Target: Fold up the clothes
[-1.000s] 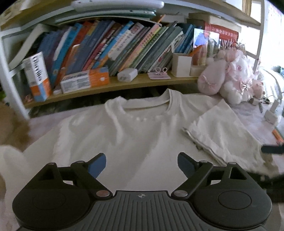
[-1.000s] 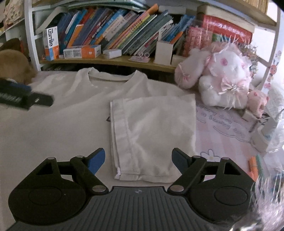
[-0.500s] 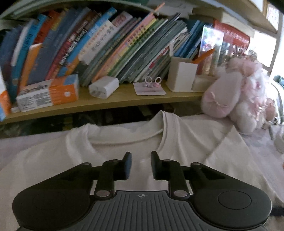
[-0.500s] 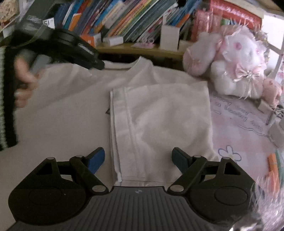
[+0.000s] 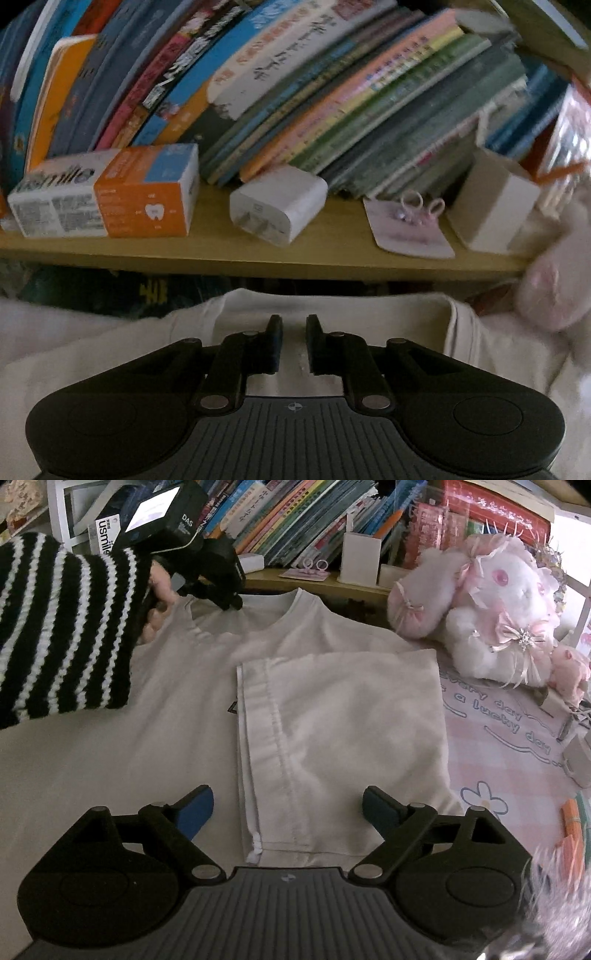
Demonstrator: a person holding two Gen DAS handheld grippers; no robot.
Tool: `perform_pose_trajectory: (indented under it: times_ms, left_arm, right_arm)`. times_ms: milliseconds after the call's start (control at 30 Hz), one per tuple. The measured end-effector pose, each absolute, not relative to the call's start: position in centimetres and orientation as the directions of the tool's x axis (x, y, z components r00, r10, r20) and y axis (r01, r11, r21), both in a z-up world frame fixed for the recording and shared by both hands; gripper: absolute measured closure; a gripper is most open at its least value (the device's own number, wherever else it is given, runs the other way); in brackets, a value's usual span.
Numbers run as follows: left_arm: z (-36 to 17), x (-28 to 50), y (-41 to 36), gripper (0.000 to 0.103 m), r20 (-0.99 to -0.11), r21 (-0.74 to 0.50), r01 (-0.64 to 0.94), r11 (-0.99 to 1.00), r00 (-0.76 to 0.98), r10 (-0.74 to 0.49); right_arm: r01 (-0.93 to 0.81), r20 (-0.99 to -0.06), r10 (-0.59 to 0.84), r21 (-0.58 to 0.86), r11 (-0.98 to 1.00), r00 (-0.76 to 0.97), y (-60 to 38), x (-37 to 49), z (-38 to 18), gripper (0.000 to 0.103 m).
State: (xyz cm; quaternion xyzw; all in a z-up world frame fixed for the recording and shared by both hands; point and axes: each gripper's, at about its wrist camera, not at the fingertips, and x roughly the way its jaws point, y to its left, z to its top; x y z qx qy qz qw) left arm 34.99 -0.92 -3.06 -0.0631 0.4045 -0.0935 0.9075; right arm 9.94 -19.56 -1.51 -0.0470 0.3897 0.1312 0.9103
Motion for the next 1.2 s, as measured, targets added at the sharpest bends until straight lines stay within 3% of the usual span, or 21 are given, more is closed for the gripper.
perform_pose_trajectory:
  times_ms: [167, 500, 700, 900, 1100, 1200]
  left_arm:
    - [-1.2, 33.0, 1.8, 0.081, -0.679, -0.242, 0.172, 0.955, 0.673, -0.293]
    - [-3.6, 32.8, 6.8, 0.087, -0.697, -0.272, 0.002, 0.962, 0.689, -0.198]
    - [-3.6, 33.5, 6.6, 0.083, -0.694, -0.283, -0.037, 0.958, 0.698, -0.178]
    - [-1.2, 31.4, 6.7, 0.062, -0.678, -0.209, 0.022, 0.978, 0.717, -0.161]
    - [1.3, 24.8, 7.2, 0.050, -0.656, -0.181, 0.094, 0.979, 0.730, -0.191]
    - [1.9, 20.6, 8.0, 0.038, -0.665, -0.195, 0.092, 0.976, 0.719, -0.201]
  right_arm:
    - [-0.282, -0.721, 0.208, 0.019, 0.959, 0.661, -19.6, 10.0, -1.6, 0.012]
    - [-0.292, -0.723, 0.212, 0.016, 0.956, 0.657, -19.4, 10.1, -1.7, 0.007]
    - [-0.298, -0.727, 0.215, 0.014, 0.954, 0.652, -19.3, 10.1, -1.7, 0.007]
    - [-0.299, -0.728, 0.213, 0.012, 0.954, 0.652, -19.4, 10.1, -1.8, 0.006]
    - [-0.294, -0.729, 0.207, 0.009, 0.956, 0.652, -19.1, 10.1, -1.8, 0.004]
    - [-0.292, -0.730, 0.206, 0.009, 0.956, 0.652, -19.0, 10.1, -1.8, 0.003]
